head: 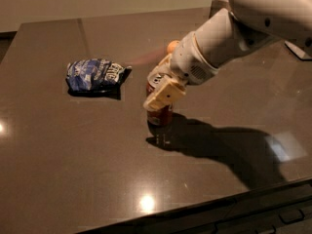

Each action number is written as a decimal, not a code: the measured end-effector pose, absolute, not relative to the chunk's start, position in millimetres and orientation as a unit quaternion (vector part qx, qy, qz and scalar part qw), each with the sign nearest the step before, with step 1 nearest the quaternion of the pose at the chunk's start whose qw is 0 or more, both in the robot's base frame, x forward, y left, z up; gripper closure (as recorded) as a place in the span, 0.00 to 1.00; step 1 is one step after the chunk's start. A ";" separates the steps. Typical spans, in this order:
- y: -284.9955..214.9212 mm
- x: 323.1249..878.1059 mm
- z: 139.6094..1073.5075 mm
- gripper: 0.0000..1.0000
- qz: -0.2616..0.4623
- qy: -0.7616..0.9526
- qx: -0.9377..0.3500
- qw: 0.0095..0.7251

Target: Move coke can near blue chip bag

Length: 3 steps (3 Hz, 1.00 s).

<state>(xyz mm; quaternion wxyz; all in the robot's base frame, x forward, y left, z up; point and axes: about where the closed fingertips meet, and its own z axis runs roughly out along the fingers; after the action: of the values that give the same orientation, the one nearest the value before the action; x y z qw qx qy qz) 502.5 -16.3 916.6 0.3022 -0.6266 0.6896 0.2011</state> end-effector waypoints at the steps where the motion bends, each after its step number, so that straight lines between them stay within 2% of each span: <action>1: 5.2 517.3 932.8 0.85 0.212 0.674 -0.634 0.314; 2: 27.0 534.4 939.0 1.00 0.214 0.658 -0.647 0.321; 3: 49.5 549.2 935.0 1.00 0.216 0.646 -0.658 0.322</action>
Offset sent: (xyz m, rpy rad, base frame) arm 0.0575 0.0701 0.0276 0.0518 -0.0638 0.1078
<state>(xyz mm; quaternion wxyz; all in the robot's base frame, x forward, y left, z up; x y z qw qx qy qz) 549.2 49.5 935.0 0.3216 -0.6581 0.6455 0.2161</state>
